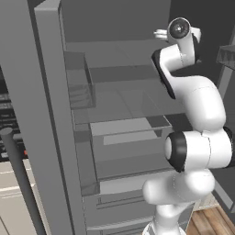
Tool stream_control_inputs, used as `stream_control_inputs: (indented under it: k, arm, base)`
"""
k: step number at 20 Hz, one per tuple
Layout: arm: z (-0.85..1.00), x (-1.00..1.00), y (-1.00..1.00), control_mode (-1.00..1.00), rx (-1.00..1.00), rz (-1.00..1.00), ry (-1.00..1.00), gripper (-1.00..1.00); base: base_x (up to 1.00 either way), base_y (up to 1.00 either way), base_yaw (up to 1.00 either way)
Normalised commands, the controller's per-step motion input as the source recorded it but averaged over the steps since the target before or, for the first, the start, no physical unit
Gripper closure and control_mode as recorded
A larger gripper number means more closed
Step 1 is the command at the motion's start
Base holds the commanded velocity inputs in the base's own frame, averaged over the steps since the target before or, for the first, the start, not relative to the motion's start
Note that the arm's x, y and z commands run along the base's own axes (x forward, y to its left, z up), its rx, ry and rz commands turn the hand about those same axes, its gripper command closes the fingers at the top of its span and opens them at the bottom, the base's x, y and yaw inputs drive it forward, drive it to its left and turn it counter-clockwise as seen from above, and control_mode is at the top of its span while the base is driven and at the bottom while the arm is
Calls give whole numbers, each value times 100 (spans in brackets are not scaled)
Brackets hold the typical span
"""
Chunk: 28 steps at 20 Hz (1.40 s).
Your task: Open the fridge, grab two sodas, and place both sodas inside the bowl with ice on the dining counter.
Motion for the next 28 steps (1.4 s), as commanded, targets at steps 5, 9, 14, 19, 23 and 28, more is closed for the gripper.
stream_control_inputs:
  k: [5,9,14,19,23,28]
  arm:
    - [0,18,-13,-100,0,0,0,-100]
    - [0,16,0,-100,0,0,0,-100]
    - [0,20,-19,-100,0,0,0,-100]
    - [0,14,-17,-100,0,0,0,-100]
    - [0,9,0,-100,0,0,0,100]
    - [0,0,0,-100,-1,0,0,100]
  base:
    - [0,0,0]
    - [0,0,0]
    - [0,0,0]
    - [0,0,0]
    - [0,0,0]
    - [0,0,0]
